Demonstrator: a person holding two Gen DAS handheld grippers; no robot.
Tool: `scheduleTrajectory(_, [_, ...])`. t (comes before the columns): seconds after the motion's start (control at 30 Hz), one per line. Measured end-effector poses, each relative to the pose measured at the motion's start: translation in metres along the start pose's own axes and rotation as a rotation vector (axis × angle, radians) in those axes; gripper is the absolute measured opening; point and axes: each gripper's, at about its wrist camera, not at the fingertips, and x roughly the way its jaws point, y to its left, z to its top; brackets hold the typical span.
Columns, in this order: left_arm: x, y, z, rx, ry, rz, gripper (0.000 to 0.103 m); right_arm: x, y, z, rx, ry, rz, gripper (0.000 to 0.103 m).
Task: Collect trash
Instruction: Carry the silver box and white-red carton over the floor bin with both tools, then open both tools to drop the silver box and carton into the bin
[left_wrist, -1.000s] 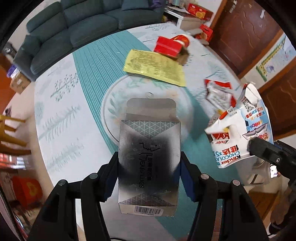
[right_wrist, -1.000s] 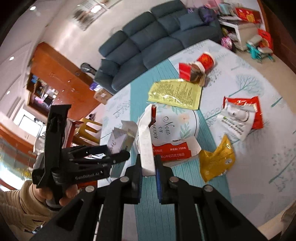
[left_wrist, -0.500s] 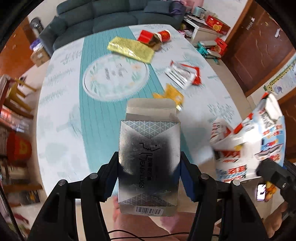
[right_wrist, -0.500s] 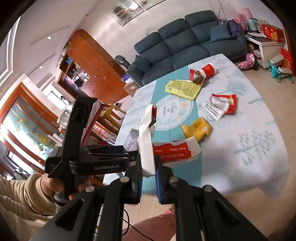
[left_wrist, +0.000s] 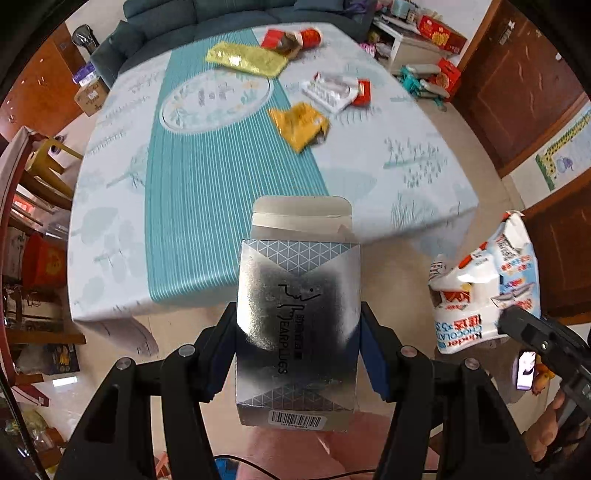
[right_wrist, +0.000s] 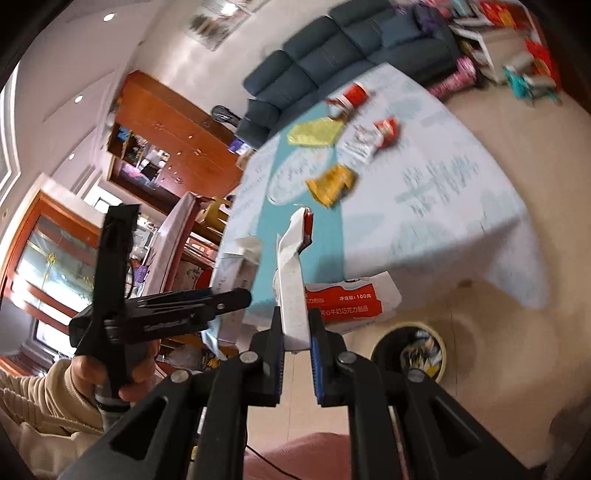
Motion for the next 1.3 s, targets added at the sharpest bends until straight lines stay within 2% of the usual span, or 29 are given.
scheduleTrajectory(0.23, [0.046,-0.003,-0.039,0.022,0.061,-0.033,0.059,0.032,-0.039,-0.039,0.097,0.070,-0.065,0.011])
scheduleTrajectory(0.4, [0.091,0.000,-0.071,0.025,0.073,-0.071,0.059,0.079,-0.071,-0.069,0.159,0.132,-0.126,0.011])
scheduleTrajectory(0.63, [0.196,0.003,-0.118,0.054,0.074,-0.036,0.059,0.167,-0.116,-0.109,0.171,0.196,-0.216,0.012])
scheduleTrajectory(0.83, [0.277,0.017,-0.127,-0.018,0.070,-0.044,0.060,0.232,-0.158,-0.136,0.199,0.223,-0.255,0.012])
scheduleTrajectory(1.0, [0.324,0.029,-0.127,-0.083,0.086,-0.059,0.064,0.277,-0.190,-0.150,0.248,0.254,-0.278,0.014])
scheduleTrajectory(1.07, [0.337,0.034,-0.126,-0.103,0.094,-0.053,0.073,0.291,-0.199,-0.153,0.267,0.271,-0.284,0.023])
scheduleTrajectory(1.1, [0.342,0.039,-0.125,-0.117,0.091,-0.055,0.076,0.293,-0.202,-0.154,0.268,0.269,-0.290,0.035])
scheduleTrajectory(1.13, [0.344,0.044,-0.124,-0.129,0.089,-0.056,0.081,0.297,-0.204,-0.154,0.266,0.267,-0.299,0.040])
scheduleTrajectory(1.2, [0.348,0.049,-0.123,-0.156,0.087,-0.055,0.089,0.300,-0.211,-0.154,0.281,0.271,-0.303,0.046])
scheduleTrajectory(1.3, [0.345,0.050,-0.121,-0.170,0.077,-0.044,0.091,0.299,-0.212,-0.148,0.278,0.268,-0.304,0.052])
